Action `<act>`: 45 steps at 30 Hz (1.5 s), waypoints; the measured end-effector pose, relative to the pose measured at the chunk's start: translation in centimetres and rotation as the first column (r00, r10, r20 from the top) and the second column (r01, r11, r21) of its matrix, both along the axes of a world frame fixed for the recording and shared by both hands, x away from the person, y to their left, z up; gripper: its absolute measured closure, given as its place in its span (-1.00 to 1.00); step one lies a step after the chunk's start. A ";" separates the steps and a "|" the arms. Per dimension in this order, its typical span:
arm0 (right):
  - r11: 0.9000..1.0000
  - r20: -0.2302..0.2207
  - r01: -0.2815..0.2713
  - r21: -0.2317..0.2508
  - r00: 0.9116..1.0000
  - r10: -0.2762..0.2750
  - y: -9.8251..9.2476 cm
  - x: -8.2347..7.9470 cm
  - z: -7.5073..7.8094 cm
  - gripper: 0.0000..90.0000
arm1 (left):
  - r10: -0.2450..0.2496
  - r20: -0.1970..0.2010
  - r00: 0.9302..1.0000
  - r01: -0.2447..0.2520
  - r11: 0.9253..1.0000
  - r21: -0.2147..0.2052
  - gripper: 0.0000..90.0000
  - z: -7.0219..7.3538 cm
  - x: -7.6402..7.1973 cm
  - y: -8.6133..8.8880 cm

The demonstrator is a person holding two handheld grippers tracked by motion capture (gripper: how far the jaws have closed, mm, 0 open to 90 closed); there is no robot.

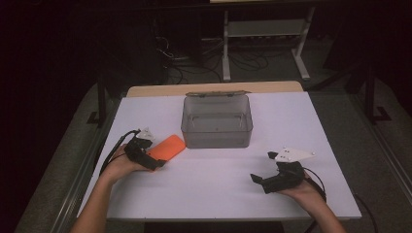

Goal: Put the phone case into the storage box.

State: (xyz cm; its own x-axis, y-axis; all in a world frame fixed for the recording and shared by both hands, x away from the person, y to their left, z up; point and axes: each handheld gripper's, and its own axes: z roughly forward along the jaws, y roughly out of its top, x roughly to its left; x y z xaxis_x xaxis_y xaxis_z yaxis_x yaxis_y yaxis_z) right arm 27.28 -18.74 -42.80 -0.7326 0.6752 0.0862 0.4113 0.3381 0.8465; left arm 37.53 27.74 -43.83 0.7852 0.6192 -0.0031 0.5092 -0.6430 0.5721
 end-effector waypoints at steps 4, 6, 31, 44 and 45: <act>1.000 0.000 0.000 0.000 1.000 0.000 0.0 0.0 0.0 -1.00 | -0.002 -0.002 1.000 0.002 1.000 0.004 -1.00 -0.1 0.0 -0.1; 1.000 0.000 -0.001 -0.001 1.000 0.001 0.0 0.0 0.0 -1.00 | -0.004 -0.004 1.000 0.004 1.000 0.009 -1.00 -0.1 0.0 -0.2; 1.000 0.001 -0.001 -0.001 1.000 0.001 0.0 0.0 0.0 -1.00 | -0.027 0.003 1.000 0.027 0.999 0.044 -1.00 -0.5 -0.3 -0.7; 1.000 0.000 -0.001 0.000 1.000 0.001 0.0 0.0 0.0 -1.00 | -0.043 -0.004 0.999 0.043 0.999 0.026 -0.88 -0.5 -0.4 -0.5; 1.000 0.000 0.000 -0.001 1.000 0.000 0.0 0.0 0.0 -1.00 | -0.039 -0.006 0.999 0.040 0.999 0.028 -0.88 -0.5 -0.4 -0.5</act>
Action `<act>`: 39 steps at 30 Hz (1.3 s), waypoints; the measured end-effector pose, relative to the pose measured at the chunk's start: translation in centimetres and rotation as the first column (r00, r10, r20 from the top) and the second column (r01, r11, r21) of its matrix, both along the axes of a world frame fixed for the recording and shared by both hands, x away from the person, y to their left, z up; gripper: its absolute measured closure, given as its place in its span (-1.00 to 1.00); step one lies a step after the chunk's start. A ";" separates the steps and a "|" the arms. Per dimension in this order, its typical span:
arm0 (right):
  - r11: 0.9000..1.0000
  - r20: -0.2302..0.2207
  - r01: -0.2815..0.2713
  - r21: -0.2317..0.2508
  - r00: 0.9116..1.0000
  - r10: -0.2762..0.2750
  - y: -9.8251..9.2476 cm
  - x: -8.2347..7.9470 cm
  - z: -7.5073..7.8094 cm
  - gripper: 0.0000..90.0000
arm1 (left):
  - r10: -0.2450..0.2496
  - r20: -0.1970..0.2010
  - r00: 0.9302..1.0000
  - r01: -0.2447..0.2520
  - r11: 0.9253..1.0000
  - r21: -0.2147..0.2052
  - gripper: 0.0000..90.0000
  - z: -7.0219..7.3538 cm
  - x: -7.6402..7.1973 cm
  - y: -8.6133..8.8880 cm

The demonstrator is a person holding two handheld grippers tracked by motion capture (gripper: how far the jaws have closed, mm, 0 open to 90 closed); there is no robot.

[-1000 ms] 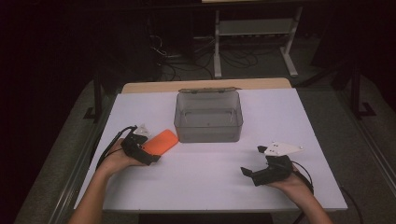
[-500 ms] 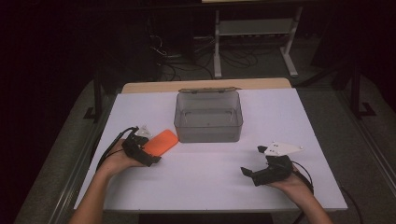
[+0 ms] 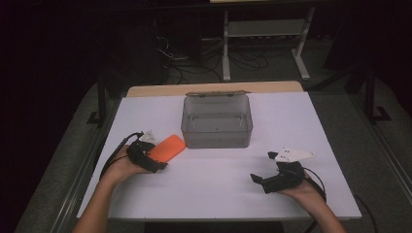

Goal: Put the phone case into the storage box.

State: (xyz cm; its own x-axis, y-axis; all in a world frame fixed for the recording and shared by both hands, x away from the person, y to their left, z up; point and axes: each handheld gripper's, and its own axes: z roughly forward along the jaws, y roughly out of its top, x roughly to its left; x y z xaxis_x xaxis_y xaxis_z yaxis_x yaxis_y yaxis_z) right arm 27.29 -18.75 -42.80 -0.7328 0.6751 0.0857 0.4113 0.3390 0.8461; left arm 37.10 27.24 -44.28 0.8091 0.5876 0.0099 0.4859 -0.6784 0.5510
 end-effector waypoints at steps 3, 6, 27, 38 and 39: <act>1.000 0.000 -0.001 0.000 1.000 0.001 0.0 0.0 0.0 -1.00 | 0.005 -0.005 1.000 -0.005 1.000 0.008 -0.87 0.1 0.0 -0.1; 1.000 -0.001 -0.001 0.002 1.000 0.001 0.0 0.0 0.0 -1.00 | 0.008 -0.006 1.000 -0.008 1.000 0.011 -0.86 0.1 0.0 -0.2; 1.000 0.002 -0.002 0.002 1.000 0.002 0.0 0.0 0.0 -1.00 | 0.024 0.001 1.000 -0.024 1.000 -0.003 -0.69 0.2 -0.3 0.1; 1.000 0.002 -0.004 0.003 1.000 0.004 0.0 0.0 0.0 -1.00 | 0.026 0.000 1.000 -0.026 1.000 -0.012 -0.65 0.3 -0.3 0.2; 1.000 0.002 -0.004 0.003 1.000 0.004 0.0 0.0 0.0 -1.00 | 0.024 0.004 1.000 -0.024 1.000 -0.010 -0.65 0.3 -0.3 0.2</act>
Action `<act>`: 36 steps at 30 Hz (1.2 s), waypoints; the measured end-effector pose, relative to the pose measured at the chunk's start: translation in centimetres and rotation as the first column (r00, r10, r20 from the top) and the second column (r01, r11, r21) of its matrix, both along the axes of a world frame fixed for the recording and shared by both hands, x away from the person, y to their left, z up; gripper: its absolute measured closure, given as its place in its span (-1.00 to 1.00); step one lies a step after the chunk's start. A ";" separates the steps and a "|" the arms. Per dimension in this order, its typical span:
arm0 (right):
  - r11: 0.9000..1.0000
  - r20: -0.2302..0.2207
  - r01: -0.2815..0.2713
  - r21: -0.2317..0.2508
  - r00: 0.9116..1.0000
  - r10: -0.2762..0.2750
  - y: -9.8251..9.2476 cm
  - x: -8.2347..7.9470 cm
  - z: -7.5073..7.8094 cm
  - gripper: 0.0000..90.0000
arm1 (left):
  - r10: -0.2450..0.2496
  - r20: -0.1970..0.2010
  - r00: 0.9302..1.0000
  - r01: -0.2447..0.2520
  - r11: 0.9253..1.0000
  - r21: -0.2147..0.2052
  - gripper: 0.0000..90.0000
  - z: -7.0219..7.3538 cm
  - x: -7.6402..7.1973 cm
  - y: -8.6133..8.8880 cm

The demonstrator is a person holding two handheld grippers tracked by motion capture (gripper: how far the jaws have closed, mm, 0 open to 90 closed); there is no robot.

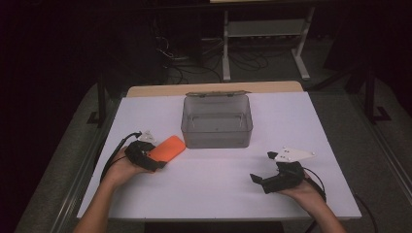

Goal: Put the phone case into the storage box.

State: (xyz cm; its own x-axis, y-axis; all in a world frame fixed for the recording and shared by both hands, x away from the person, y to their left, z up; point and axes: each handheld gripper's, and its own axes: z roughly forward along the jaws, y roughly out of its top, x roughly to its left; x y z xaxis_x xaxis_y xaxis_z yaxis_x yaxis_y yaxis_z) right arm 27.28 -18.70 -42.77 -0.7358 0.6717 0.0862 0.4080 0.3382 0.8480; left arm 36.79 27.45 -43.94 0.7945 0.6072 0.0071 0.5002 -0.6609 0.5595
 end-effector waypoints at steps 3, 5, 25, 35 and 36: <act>1.000 0.001 0.002 0.001 1.000 -0.002 -0.1 0.0 0.0 -1.00 | 0.001 0.015 1.000 -0.001 1.000 0.014 -0.65 0.2 0.0 0.1; 1.000 0.001 0.002 0.002 1.000 -0.002 -0.1 0.0 0.0 -1.00 | 0.006 0.019 1.000 -0.007 1.000 0.016 -0.65 0.3 -0.1 0.3; 1.000 0.002 0.006 0.002 1.000 -0.006 -0.1 0.0 0.0 -1.00 | -0.027 0.039 0.999 0.029 0.999 -0.039 -0.65 2.5 -1.8 1.8; 1.000 0.003 0.006 -0.001 1.000 -0.006 -0.1 0.1 0.0 -1.00 | -0.052 0.035 0.998 0.054 0.997 -0.057 -0.65 2.9 -2.6 1.5; 1.000 0.002 0.007 -0.001 1.000 -0.007 -0.1 0.1 0.0 -1.00 | -0.056 0.039 0.998 0.058 0.997 -0.059 -0.65 3.0 -2.7 1.4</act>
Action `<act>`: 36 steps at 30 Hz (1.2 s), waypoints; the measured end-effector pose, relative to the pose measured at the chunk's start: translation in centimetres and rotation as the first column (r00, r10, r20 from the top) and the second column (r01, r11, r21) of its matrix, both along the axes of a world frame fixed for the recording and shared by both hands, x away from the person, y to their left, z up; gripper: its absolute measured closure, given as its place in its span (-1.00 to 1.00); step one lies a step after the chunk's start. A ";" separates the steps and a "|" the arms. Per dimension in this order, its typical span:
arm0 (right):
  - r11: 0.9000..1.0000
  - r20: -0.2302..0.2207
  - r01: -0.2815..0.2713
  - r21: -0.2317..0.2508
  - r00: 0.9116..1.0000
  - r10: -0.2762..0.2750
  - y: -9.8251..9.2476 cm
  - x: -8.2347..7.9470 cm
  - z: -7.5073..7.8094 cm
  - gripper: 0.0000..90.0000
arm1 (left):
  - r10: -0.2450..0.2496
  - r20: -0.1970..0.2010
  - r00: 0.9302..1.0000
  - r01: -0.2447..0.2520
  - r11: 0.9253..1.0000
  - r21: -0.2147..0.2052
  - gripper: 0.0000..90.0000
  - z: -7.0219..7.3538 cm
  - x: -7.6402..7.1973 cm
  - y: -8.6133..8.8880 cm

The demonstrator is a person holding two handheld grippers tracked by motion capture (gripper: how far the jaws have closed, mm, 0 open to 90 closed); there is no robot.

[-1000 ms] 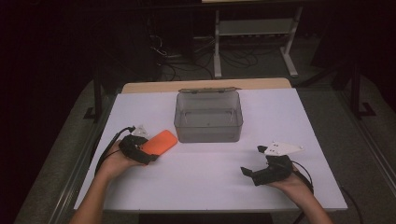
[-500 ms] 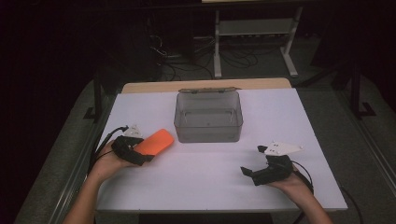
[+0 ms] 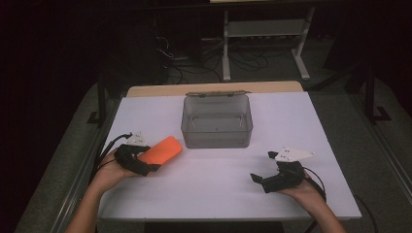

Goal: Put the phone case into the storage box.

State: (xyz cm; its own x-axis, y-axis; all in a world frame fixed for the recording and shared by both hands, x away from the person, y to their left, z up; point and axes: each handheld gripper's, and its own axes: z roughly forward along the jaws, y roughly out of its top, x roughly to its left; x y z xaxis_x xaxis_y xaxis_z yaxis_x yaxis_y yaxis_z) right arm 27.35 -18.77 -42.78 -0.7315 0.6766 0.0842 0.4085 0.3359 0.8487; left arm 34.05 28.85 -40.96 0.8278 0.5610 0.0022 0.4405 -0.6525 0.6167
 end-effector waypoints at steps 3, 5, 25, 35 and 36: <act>1.000 -0.001 -0.001 -0.001 1.000 0.001 0.0 0.0 0.0 -1.00 | -0.016 0.002 1.000 0.016 1.000 0.002 -0.65 0.2 -0.4 -0.3; 1.000 -0.003 -0.001 -0.002 1.000 0.001 0.0 0.0 0.0 -1.00 | -0.029 0.005 1.000 0.029 1.000 -0.001 -0.65 0.3 -0.6 -0.5; 1.000 -0.004 -0.001 -0.004 1.000 0.001 0.1 0.0 -0.1 -1.00 | -0.104 0.016 0.994 0.105 0.994 -0.016 -0.65 0.9 -1.6 -2.3; 1.000 -0.005 -0.001 -0.004 1.000 0.001 0.1 0.1 -0.1 -1.00 | -0.135 0.023 0.991 0.135 0.990 -0.040 -0.65 1.1 -1.9 -3.5; 1.000 -0.005 -0.001 -0.005 1.000 0.001 0.1 0.1 -0.1 -1.00 | -0.140 0.021 0.990 0.140 0.989 -0.041 -0.65 1.1 -1.9 -3.6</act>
